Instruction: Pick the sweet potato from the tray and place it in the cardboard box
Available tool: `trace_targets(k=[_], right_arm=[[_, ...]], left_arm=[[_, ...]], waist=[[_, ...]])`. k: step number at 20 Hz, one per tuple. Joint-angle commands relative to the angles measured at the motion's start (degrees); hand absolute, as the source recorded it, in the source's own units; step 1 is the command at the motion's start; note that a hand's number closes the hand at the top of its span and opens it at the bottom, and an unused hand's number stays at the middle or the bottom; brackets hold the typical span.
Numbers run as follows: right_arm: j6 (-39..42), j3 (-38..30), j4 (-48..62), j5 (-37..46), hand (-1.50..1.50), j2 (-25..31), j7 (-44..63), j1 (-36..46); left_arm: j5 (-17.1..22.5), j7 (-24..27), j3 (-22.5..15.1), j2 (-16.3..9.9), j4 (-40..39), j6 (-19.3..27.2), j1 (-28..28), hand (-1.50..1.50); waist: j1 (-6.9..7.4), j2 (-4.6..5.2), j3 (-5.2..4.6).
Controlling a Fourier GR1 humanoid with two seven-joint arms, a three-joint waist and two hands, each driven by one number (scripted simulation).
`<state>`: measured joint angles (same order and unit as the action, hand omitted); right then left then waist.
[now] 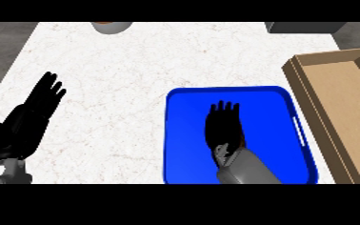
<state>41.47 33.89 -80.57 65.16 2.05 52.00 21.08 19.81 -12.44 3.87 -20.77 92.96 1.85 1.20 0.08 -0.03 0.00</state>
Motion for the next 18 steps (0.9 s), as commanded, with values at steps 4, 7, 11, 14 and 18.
trace_targets(k=[4, 7, 11, 14, 18], right_arm=[[-0.28, -1.63, 4.14, 3.08, -1.50, -1.98, 2.32, -0.25], [-1.70, -1.57, 1.64, 5.44, -1.50, 0.48, -0.84, -3.52], [-4.91, -4.67, 8.11, 6.64, -1.50, 0.48, -4.07, -1.36], [-1.96, -5.75, 4.49, 7.17, -1.50, 1.97, -6.49, -2.06], [-8.12, -2.68, 7.80, 9.63, 1.50, 2.09, -10.97, -1.04]], left_arm=[[0.90, 0.97, 4.05, -1.20, -2.94, -5.02, 0.39, 0.00], [-1.63, -0.95, 2.47, 1.91, -1.22, -2.42, 1.06, 0.00], [-3.36, -1.06, 2.13, 3.71, 0.09, -1.75, 0.38, 0.00], [-1.73, -4.24, 4.41, 2.26, 1.65, -4.37, 0.54, 0.00], [-1.87, 0.92, 5.46, 2.94, -0.64, -6.80, -1.64, 0.00]], waist=[[0.04, 0.03, -0.01], [-0.06, 0.00, 0.00], [0.08, 0.04, 0.00], [0.04, 0.01, 0.00], [0.21, 0.06, 0.00]])
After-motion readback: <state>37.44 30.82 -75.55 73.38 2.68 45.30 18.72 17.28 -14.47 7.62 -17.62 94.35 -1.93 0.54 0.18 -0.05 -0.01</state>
